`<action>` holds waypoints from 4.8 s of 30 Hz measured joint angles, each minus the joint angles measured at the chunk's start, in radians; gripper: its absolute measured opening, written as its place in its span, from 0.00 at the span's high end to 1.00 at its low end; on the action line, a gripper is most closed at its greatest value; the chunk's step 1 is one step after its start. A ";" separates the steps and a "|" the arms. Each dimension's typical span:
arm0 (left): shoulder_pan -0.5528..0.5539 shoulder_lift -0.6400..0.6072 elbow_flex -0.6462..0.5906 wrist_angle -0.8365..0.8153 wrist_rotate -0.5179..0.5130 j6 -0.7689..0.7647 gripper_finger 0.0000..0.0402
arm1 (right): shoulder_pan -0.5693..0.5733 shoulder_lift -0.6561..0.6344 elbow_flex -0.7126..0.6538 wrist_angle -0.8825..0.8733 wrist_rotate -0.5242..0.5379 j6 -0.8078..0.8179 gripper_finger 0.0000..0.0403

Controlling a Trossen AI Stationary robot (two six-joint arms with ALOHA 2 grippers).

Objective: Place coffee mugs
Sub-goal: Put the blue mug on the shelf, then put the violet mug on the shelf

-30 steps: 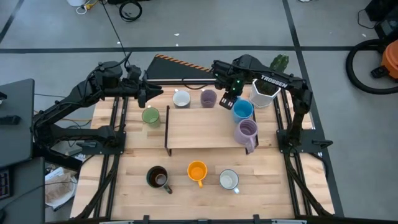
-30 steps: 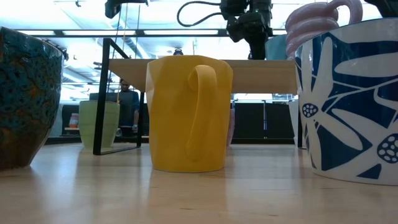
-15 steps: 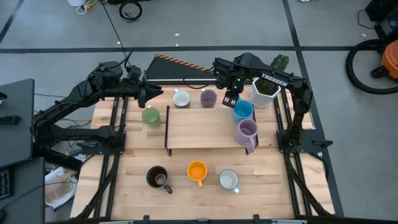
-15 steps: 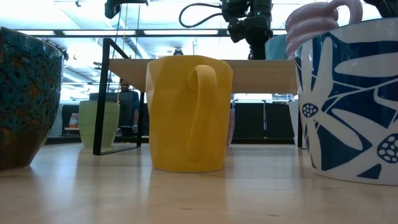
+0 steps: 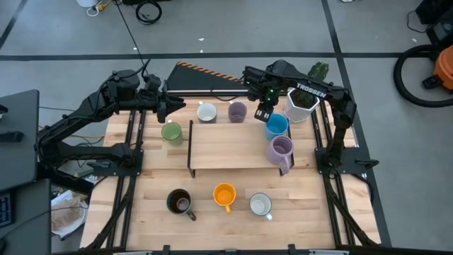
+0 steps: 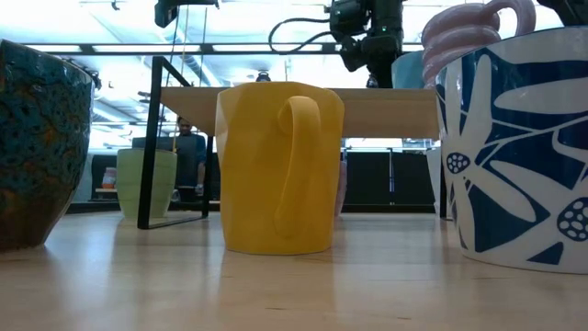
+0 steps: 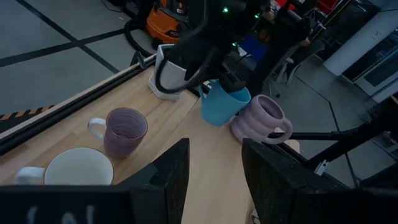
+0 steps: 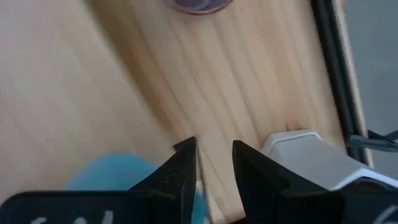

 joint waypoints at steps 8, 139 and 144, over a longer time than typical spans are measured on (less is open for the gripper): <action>0.000 0.000 0.000 -0.001 0.000 0.000 0.62 | -0.029 0.000 0.000 -0.001 0.003 0.004 0.73; 0.090 0.517 0.485 -0.296 0.100 0.175 0.62 | -0.061 0.001 0.436 0.126 -0.132 -0.130 0.77; 0.097 0.507 0.484 -0.372 0.093 0.185 0.62 | -0.057 0.003 0.382 0.145 -0.134 -0.156 0.77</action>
